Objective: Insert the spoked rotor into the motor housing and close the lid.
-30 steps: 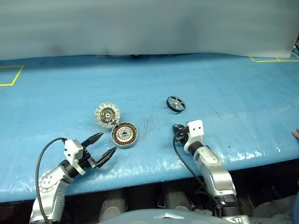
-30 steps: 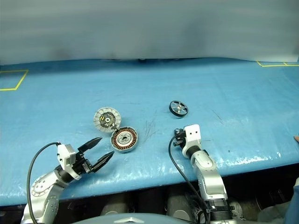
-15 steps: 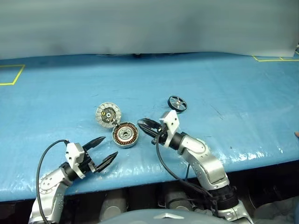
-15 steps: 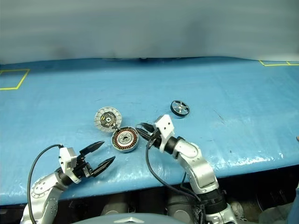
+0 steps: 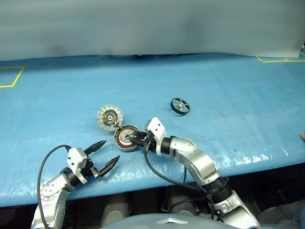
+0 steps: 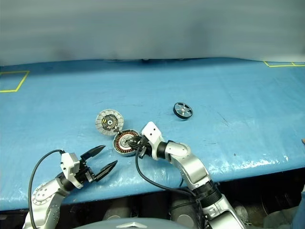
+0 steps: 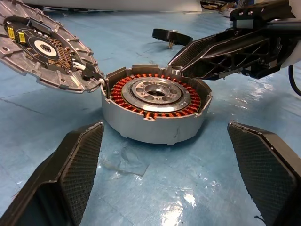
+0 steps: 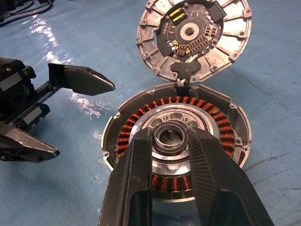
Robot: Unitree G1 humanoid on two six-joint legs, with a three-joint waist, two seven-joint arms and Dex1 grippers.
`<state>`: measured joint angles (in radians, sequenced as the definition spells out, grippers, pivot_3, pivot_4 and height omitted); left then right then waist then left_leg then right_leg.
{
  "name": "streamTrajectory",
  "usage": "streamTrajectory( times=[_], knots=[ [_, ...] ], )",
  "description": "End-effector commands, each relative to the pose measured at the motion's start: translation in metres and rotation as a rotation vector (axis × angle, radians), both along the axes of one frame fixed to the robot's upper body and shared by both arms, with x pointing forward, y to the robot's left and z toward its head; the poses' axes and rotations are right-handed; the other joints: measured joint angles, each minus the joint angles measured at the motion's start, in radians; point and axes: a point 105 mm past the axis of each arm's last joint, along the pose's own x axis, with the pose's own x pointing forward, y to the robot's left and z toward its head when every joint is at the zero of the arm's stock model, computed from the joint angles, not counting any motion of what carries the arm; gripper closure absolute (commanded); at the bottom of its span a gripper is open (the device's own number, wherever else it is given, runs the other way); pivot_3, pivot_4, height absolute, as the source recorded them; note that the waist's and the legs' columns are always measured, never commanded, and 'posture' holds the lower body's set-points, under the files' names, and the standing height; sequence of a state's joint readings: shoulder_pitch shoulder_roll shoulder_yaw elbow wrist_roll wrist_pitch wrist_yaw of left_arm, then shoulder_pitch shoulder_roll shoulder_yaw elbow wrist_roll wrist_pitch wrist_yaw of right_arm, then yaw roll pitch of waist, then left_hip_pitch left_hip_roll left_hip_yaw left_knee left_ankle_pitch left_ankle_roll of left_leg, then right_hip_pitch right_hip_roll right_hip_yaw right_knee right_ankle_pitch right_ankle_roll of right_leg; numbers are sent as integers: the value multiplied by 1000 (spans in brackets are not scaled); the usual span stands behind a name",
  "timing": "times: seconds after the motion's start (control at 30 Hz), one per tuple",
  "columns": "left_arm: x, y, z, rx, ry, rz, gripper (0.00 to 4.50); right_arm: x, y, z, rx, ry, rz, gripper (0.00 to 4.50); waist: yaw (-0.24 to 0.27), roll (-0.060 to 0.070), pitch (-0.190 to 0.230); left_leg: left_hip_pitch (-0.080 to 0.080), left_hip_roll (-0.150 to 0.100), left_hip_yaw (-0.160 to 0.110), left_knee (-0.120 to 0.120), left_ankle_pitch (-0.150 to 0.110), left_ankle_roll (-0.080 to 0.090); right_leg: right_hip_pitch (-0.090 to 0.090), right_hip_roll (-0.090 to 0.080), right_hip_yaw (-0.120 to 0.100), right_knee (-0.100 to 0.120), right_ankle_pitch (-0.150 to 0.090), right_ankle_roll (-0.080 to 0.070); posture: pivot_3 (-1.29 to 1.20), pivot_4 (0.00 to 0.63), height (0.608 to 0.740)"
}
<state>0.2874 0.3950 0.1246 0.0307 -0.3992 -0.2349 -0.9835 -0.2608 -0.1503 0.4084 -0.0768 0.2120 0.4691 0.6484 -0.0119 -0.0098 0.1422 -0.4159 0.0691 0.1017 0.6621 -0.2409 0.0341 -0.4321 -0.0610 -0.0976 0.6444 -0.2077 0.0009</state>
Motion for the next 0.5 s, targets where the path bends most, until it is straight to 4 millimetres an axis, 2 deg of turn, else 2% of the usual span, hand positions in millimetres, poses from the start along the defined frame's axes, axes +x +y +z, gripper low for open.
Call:
streamTrajectory(
  times=[0.03, 0.2, 0.5],
  knots=[
    [1, 0, 5, 5, -37, 4, 0, 2, 10, 9, 17, -28, 23, 3792, 0, 0, 0, 0, 0, 0, 0, 0, 0, 0, 0, 0, 0, 0, 0, 0, 150, 740],
    [1, 1, 4, 16, -39, 13, 0, 7, 13, 0, 10, 5, 14, 3792, 0, 0, 0, 0, 0, 0, 0, 0, 0, -1, 0, 0, 0, 0, 0, 0, 150, 740],
    [0, 3, 3, 19, -36, 32, 0, 11, 11, -2, -2, -4, 4, 3792, 0, 0, 0, 1, 0, 0, 0, 0, 0, 0, 0, 0, 0, 0, 0, 0, 150, 740]
  ],
)
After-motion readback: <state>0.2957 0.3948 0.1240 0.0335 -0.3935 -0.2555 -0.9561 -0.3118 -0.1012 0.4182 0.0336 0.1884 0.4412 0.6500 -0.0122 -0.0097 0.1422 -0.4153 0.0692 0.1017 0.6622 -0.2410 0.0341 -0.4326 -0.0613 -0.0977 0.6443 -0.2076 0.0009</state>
